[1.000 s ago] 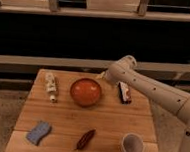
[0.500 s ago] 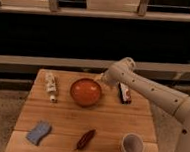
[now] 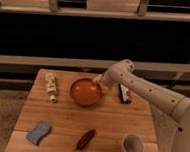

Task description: Pick up the ceramic bowl

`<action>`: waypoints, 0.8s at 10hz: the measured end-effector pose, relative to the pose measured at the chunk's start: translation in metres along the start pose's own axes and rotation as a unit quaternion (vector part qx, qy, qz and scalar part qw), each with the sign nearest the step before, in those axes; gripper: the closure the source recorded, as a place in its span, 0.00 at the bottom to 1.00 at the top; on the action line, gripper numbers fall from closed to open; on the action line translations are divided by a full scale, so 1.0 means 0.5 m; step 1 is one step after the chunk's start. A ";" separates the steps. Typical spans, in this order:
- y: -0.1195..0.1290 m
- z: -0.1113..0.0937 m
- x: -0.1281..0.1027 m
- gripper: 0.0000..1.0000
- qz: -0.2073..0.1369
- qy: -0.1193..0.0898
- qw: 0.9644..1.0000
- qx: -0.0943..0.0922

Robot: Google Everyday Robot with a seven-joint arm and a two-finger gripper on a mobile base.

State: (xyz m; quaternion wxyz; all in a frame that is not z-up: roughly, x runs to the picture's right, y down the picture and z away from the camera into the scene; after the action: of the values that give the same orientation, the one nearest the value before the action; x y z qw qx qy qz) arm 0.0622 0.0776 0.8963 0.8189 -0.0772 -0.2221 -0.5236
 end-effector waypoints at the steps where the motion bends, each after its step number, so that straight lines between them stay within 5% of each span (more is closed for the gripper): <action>1: -0.003 0.003 0.001 0.20 0.000 0.000 1.000 0.002; 8: -0.004 0.039 0.002 0.20 0.002 -0.011 1.000 0.007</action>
State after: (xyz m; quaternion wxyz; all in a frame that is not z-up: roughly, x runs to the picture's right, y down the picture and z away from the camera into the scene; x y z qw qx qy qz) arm 0.0553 0.0830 0.9140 0.8180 -0.0774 -0.2346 -0.5195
